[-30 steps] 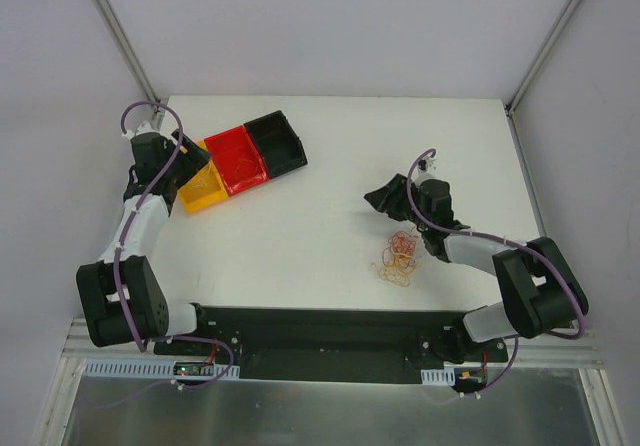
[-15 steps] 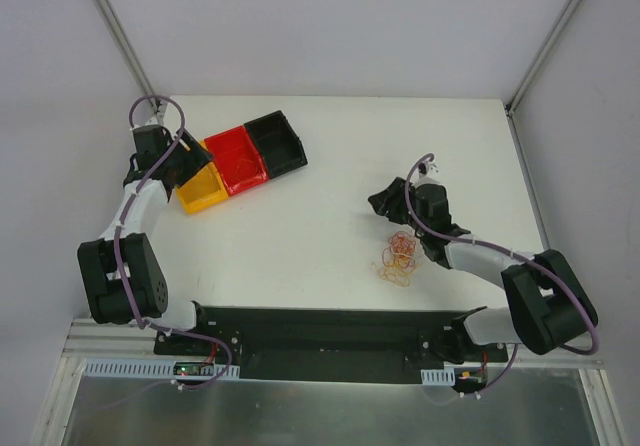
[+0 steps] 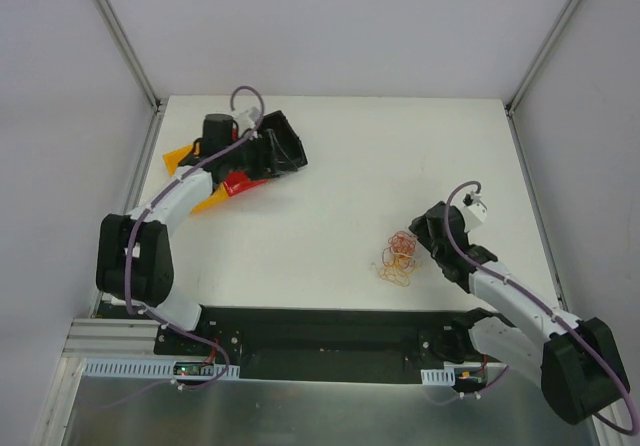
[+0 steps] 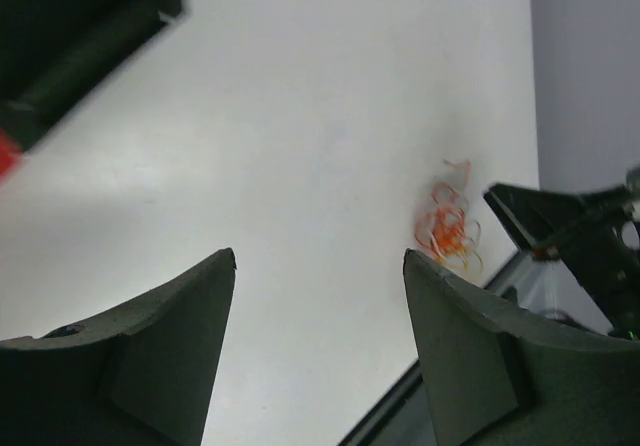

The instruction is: Untangle the cables

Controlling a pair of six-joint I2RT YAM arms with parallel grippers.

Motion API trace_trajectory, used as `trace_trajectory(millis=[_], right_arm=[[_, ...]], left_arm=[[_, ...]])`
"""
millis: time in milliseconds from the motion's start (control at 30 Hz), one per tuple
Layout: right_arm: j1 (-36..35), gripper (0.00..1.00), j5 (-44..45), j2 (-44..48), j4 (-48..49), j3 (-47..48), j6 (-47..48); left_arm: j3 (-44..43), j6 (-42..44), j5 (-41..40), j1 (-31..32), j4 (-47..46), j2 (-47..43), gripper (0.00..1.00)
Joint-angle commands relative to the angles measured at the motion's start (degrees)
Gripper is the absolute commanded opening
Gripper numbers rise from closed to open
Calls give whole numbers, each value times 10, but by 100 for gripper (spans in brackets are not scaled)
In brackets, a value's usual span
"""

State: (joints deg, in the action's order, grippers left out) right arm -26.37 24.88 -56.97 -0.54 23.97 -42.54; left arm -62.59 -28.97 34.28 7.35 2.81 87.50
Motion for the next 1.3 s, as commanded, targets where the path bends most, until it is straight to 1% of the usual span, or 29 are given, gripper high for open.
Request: trace_trajectory(millis=[0,67,100,133,167,200,267,300,333,433,467,533,600,667,700,800,867,900,1033,1167,1267], right_arm=[[-4,54,11,27,-93,-5,-39],[-5,54,-28,12,-61,-15,-40],[-6,53,-57,-10,2,-24,-29],[-9,52,-84,-33,48,-27,3],[-16,52,-111,-56,66,-15,25],[-28,52,-128,-82,62,12,63],[-67,52,-135,-124,60,73,115],[-89,52,-142,-145,69,89,133],[-104,52,-171,-161,100,99,148],[-135,51,-306,-205,266,84,163],[-142,51,-331,-209,313,72,166],[-148,51,-354,-205,402,46,177],[-147,52,-347,-188,442,19,192],[-148,54,-313,-161,452,-9,206],[-148,55,-279,-146,453,-24,204],[-147,56,-139,-110,433,-66,168],[-148,56,-69,-93,391,-77,140],[-147,56,-49,-85,369,-79,123],[-147,55,-34,-82,360,-78,114],[-148,55,-37,-89,360,-69,125],[-147,55,-59,-94,360,-67,127]], left_arm=[[-24,8,132,106,-1,40,68],[-28,8,155,149,0,62,68],[-31,8,164,165,0,74,68],[-34,8,171,181,1,85,68],[-35,6,175,192,1,94,68],[-36,4,176,200,4,103,67],[-39,5,178,205,12,114,62],[-41,8,176,205,18,116,61],[-46,15,171,204,25,116,60],[-57,43,139,204,55,106,57],[-58,52,126,204,61,100,56],[-58,68,101,204,71,86,55],[-57,79,87,204,78,79,54],[-61,85,85,204,84,84,54],[-65,85,87,205,87,93,55],[-75,84,83,216,93,115,57],[-80,88,69,231,93,127,59],[-82,92,56,242,93,131,60],[-89,78,26,262,90,160,64],[-98,-2,-23,266,90,191,66],[-121,-41,-58,269,89,215,66]])
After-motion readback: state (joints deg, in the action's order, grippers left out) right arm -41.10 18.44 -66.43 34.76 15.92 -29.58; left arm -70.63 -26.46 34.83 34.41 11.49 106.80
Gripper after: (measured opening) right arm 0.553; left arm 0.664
